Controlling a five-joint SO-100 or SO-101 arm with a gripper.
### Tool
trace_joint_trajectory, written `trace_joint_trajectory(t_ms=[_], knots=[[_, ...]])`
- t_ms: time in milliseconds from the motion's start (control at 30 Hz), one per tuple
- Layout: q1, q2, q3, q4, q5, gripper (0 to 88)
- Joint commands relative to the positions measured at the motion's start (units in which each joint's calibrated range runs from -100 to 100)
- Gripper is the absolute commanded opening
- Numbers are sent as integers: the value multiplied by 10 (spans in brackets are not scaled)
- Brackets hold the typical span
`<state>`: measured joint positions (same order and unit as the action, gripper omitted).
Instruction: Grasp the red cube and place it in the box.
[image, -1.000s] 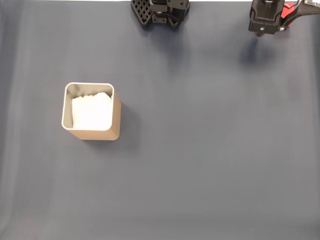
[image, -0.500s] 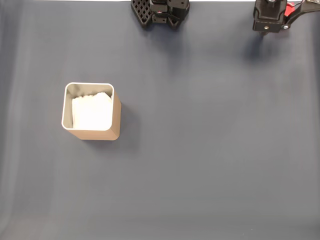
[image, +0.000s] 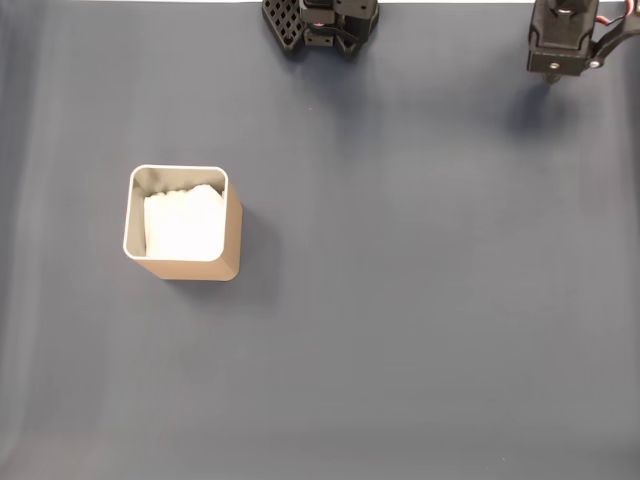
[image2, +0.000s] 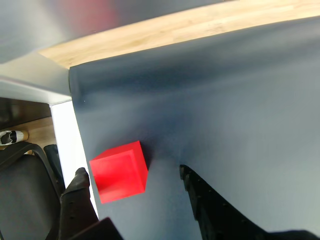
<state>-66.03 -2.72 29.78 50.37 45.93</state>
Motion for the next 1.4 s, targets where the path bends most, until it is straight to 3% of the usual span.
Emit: trace_joint_trajectory(t_ms=[0, 867, 1367], knots=[[2, 1, -31, 1, 1, 433], [-62, 2, -20, 10, -25, 413], [-48, -4, -20, 20, -19, 309]])
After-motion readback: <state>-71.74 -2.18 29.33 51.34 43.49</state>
